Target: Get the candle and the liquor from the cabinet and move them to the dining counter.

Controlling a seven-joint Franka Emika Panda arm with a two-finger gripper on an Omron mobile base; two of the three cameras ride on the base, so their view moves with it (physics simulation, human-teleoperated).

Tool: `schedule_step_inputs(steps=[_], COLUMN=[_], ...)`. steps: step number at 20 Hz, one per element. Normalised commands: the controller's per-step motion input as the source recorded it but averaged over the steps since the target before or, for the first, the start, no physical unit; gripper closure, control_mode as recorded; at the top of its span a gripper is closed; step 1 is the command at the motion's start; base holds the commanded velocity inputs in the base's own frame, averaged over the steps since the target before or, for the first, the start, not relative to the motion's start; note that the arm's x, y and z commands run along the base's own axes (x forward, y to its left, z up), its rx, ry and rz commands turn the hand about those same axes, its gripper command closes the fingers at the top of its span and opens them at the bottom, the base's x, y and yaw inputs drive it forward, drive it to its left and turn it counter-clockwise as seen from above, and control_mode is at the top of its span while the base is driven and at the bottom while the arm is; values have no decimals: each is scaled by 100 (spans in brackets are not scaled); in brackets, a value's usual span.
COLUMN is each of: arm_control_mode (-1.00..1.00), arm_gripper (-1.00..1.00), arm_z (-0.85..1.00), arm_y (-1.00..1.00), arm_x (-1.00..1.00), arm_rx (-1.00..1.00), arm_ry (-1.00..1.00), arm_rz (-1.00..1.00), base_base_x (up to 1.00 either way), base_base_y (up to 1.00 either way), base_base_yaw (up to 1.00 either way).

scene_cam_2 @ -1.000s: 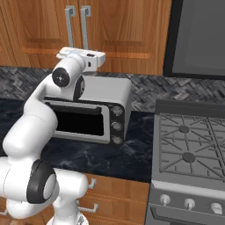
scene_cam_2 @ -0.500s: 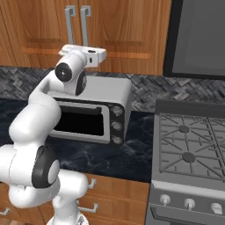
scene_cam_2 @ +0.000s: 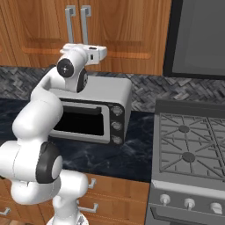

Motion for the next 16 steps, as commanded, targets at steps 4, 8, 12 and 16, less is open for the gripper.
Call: schedule_step_inputs(steps=[4,8,12,16], arm_control_mode=[-100,-100,-100,-100], arm_gripper=[-100,100,100,100], arm_z=[-3,-7,-17,-28], arm_y=[0,0,0,0], arm_x=[65,57,42,5], arm_rx=[0,0,0,0], arm_ry=[13,10,5,10], arm_rz=[0,1,2,0], base_base_x=[0,0,0,0], base_base_y=[0,0,0,0], base_base_yaw=[0,0,0,0])
